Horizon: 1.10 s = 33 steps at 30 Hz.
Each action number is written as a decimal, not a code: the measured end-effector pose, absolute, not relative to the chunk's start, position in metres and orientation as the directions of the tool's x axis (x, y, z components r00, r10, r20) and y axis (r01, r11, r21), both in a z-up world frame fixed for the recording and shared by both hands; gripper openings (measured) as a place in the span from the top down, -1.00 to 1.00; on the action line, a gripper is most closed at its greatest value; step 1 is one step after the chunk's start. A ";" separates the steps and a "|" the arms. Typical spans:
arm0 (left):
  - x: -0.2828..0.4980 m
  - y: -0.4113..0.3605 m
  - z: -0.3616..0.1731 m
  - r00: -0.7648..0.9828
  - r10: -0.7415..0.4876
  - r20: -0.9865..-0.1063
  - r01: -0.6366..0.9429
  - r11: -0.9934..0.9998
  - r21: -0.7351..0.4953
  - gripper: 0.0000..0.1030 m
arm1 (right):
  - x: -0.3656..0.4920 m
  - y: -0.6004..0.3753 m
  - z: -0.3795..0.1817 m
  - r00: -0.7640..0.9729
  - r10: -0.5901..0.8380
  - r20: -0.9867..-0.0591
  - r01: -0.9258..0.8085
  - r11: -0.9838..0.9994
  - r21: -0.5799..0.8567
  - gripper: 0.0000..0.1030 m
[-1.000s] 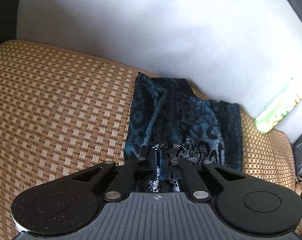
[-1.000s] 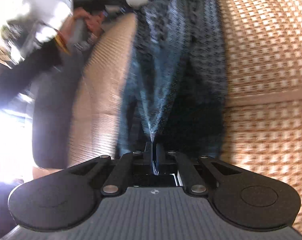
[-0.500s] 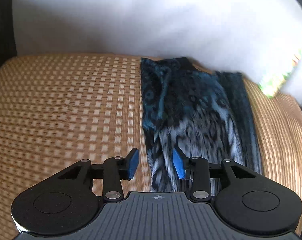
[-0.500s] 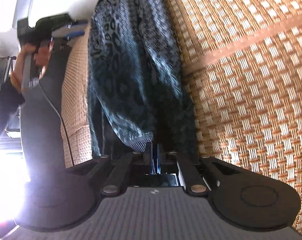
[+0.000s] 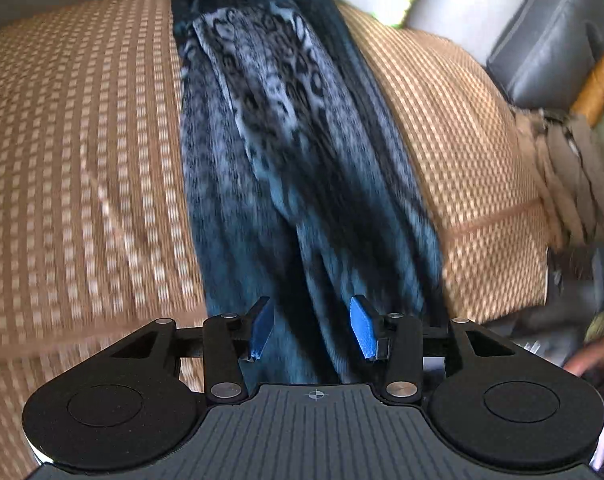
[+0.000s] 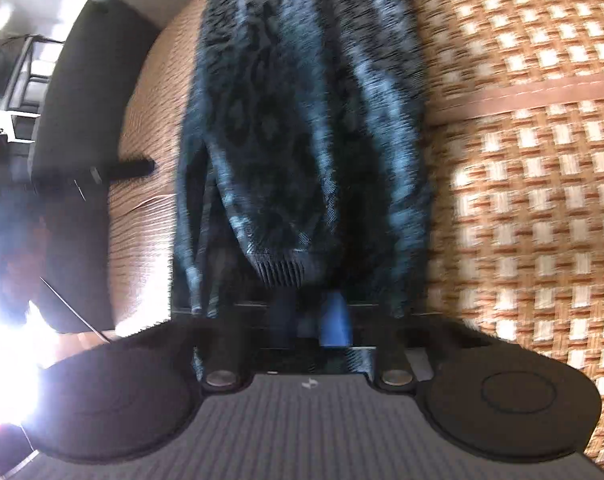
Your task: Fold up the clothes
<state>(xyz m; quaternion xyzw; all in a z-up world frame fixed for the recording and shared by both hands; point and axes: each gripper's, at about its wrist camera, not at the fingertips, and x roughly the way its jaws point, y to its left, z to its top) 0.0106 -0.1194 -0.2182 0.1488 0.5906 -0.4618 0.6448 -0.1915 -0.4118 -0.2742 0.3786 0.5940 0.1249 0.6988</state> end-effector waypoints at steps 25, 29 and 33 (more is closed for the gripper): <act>-0.094 -0.139 -0.197 0.350 -0.461 -0.815 0.716 0.693 -0.084 1.00 | -0.138 -0.402 -0.148 0.437 0.784 -0.441 0.132 0.429 0.894 0.94; -0.086 -0.120 -0.188 0.400 -0.431 -0.809 0.692 0.721 -0.042 1.00 | -0.148 -0.411 -0.150 0.475 0.759 -0.446 0.159 0.424 0.892 0.94; -0.090 -0.111 -0.207 0.322 -0.370 -0.871 0.738 0.675 -0.014 0.82 | -0.166 -0.422 -0.181 0.455 0.711 -0.536 0.248 0.477 0.843 0.91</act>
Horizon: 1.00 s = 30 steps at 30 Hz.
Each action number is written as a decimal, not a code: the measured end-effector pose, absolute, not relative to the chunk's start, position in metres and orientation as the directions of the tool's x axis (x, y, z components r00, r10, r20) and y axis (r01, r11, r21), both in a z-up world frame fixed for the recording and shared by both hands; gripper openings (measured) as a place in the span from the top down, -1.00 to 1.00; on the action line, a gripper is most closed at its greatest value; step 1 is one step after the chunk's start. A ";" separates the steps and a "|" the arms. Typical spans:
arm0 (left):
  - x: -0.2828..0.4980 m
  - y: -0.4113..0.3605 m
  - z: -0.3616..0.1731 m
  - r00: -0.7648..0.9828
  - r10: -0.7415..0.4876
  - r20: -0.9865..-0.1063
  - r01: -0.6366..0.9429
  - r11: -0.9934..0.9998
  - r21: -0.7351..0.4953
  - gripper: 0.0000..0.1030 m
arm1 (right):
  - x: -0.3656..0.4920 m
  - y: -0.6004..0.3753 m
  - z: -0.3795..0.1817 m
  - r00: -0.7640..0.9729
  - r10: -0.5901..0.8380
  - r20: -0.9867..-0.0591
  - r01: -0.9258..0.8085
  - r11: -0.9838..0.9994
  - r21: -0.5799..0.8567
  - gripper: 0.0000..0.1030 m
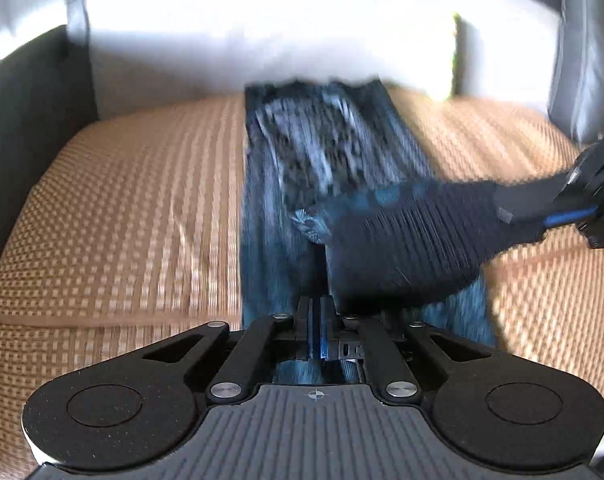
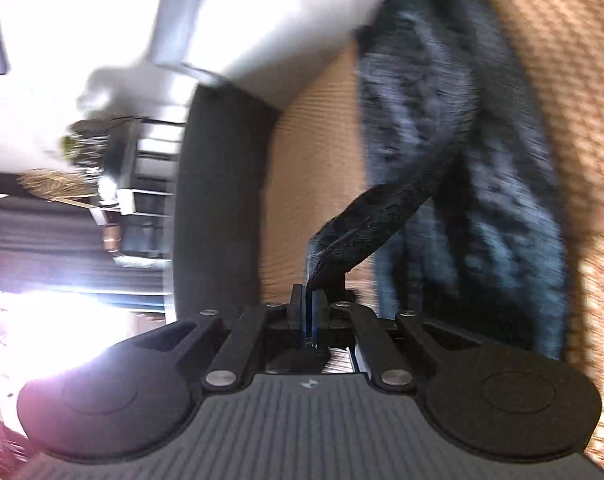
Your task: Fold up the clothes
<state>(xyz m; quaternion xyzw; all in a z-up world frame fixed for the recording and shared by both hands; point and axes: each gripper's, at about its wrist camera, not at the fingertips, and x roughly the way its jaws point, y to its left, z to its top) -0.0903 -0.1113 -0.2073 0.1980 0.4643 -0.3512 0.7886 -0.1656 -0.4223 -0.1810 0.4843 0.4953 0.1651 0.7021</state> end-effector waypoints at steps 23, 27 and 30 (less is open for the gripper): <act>-0.039 -0.143 -0.254 -0.016 -0.437 -0.899 0.680 0.655 -0.330 -0.04 | -0.188 -0.408 -0.270 0.264 0.530 -0.806 0.340 0.731 0.592 0.13; -0.040 -0.145 -0.259 -0.060 -0.406 -0.912 0.679 0.654 -0.335 0.97 | -0.190 -0.404 -0.280 0.261 0.537 -0.802 0.361 0.716 0.597 0.13; -0.037 -0.140 -0.242 -0.075 -0.415 -0.907 0.651 0.668 -0.360 0.98 | -0.187 -0.401 -0.287 0.237 0.576 -0.783 0.366 0.693 0.621 0.51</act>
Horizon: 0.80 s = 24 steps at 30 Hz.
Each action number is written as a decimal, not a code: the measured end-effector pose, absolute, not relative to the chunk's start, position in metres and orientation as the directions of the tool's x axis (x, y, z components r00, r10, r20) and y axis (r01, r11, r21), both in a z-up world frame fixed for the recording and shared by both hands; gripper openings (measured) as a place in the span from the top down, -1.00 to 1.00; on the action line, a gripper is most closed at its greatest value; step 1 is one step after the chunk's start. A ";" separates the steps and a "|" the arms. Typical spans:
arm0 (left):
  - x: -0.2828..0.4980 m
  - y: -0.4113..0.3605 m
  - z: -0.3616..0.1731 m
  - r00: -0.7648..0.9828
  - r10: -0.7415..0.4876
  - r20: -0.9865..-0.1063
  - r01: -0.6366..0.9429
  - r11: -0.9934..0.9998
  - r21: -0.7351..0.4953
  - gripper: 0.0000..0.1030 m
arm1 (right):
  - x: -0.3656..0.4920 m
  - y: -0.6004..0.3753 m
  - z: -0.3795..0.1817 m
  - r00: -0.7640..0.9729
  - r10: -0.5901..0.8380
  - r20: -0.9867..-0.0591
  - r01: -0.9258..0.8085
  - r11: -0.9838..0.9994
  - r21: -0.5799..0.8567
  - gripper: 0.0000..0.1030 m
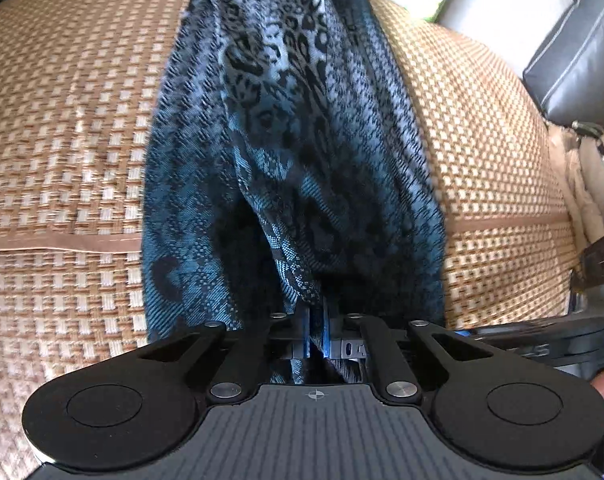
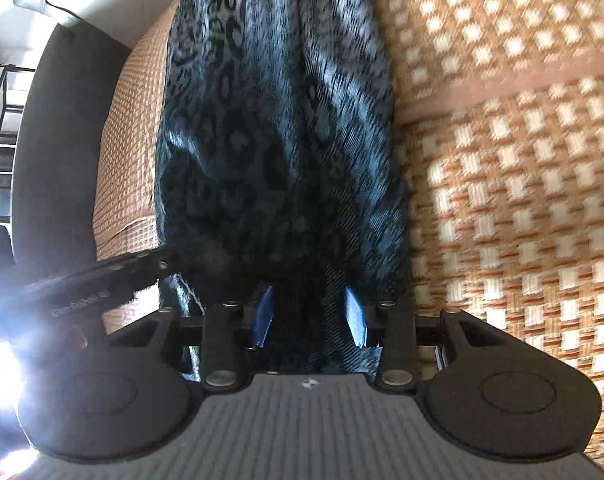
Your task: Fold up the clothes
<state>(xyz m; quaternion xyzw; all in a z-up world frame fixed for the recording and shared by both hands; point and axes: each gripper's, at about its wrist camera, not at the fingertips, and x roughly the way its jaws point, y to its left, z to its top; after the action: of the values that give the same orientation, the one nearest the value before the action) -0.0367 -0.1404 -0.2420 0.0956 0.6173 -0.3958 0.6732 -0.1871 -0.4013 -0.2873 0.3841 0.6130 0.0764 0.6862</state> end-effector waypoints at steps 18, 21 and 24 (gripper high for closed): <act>-0.039 -0.122 -0.262 -0.115 -0.254 -0.960 0.652 0.710 -0.266 0.16 | -0.200 -0.392 -0.282 0.292 0.598 -0.746 0.334 0.667 0.665 0.15; -0.040 -0.124 -0.263 -0.124 -0.261 -0.957 0.657 0.701 -0.276 0.23 | -0.194 -0.384 -0.283 0.304 0.608 -0.734 0.323 0.659 0.680 0.14; -0.042 -0.125 -0.264 -0.145 -0.266 -0.953 0.660 0.691 -0.294 0.45 | -0.192 -0.383 -0.283 0.287 0.618 -0.732 0.312 0.662 0.682 0.97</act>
<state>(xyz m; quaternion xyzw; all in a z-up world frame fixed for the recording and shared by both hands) -0.0415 -0.1246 -0.2644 0.1484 0.6636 -0.3638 0.6366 -0.1915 -0.3827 -0.2831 0.3964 0.5868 0.1095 0.6976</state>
